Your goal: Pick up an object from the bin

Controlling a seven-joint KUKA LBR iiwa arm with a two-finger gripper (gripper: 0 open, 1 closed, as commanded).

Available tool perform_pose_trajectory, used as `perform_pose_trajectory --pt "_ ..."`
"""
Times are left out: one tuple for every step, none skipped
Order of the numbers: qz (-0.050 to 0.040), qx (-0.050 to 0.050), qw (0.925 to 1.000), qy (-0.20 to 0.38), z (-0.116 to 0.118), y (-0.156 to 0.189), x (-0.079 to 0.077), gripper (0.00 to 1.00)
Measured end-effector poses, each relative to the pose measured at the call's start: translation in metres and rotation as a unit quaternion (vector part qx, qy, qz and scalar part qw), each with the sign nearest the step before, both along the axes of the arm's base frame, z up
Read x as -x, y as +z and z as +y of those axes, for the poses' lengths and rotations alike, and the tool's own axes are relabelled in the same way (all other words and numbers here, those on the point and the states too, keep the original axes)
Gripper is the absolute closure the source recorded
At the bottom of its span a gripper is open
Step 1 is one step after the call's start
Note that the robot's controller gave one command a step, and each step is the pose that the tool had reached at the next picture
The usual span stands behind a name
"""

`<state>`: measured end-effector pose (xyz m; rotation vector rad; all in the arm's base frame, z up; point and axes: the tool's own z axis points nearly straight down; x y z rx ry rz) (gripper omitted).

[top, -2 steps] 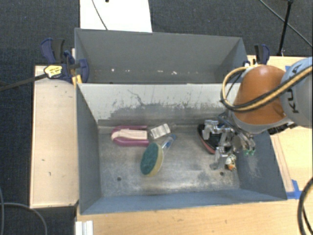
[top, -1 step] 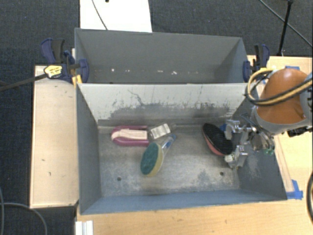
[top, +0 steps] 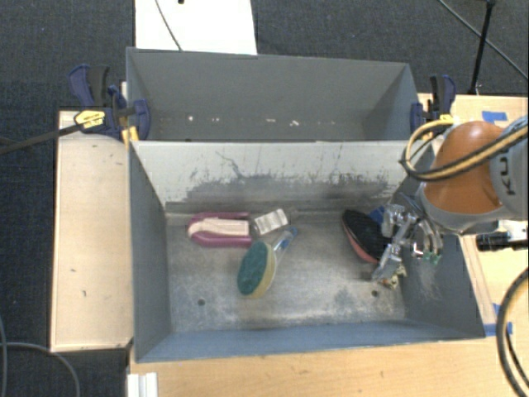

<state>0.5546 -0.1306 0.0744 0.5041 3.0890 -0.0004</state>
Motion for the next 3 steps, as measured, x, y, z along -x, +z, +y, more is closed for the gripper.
perform_pose_trajectory --pt "0.0046 0.000 1.0000 0.001 0.000 -0.001 0.003 1.00" --pt "0.0018 -0.001 0.9999 -0.017 0.012 0.120 0.034 1.00" --pt "-0.0007 0.000 0.9992 0.041 0.072 0.260 0.045 1.00"
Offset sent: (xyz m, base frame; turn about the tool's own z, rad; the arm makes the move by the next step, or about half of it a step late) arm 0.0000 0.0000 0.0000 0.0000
